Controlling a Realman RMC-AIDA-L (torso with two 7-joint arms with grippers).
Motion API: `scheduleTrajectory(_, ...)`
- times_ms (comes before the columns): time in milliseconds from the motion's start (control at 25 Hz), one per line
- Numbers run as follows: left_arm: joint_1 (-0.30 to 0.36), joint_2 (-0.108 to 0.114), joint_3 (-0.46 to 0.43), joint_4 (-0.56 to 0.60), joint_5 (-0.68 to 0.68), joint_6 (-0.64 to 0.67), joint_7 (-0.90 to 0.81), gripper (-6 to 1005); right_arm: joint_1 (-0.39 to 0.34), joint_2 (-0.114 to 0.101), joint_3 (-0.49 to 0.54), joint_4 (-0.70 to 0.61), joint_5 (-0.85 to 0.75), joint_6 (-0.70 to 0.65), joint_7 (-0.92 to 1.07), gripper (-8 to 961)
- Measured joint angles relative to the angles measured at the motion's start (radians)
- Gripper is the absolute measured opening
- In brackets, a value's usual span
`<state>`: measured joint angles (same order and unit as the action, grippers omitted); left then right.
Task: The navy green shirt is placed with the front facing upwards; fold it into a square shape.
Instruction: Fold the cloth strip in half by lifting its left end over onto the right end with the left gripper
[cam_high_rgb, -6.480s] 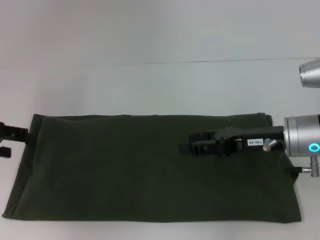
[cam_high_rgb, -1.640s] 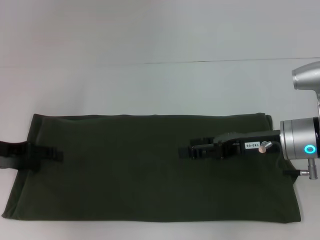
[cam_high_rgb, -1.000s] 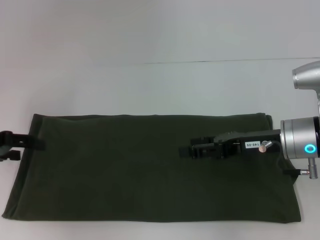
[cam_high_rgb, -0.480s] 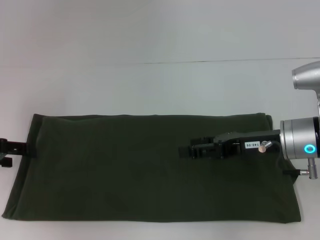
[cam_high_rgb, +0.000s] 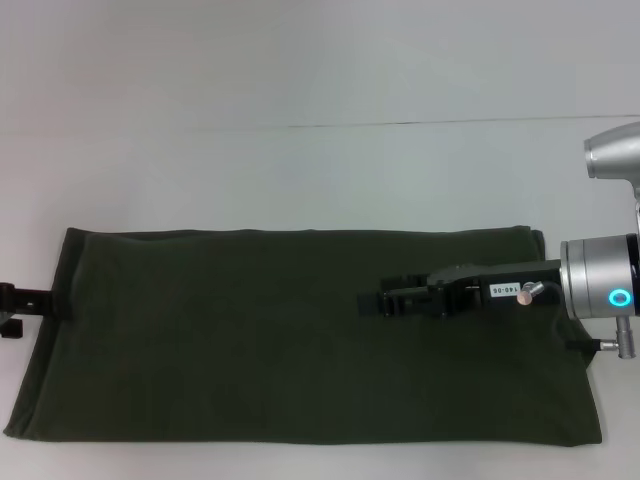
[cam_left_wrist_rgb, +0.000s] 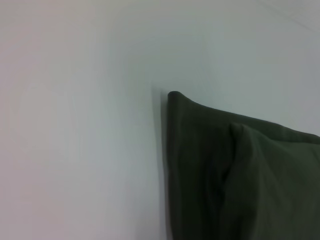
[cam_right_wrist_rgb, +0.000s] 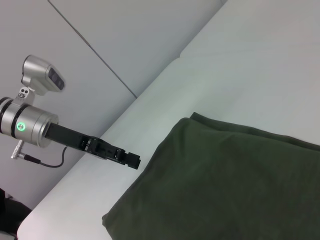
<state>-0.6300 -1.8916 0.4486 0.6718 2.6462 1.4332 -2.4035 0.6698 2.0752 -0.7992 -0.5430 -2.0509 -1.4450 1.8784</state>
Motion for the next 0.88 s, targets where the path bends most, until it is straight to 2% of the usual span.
scheduleTrajectory(240, 0.005, -0.01, 0.014, 0.0, 0.0, -0.015, 0.007, 898, 0.0, 0.0, 0.0, 0.0, 0.0, 0.0, 0.007, 765)
scheduleTrajectory(880, 0.006, -0.019, 0.022, -0.002, -0.003, -0.019, 0.018, 898, 0.002, 0.0, 0.0, 0.0, 0.0, 0.0, 0.008, 766)
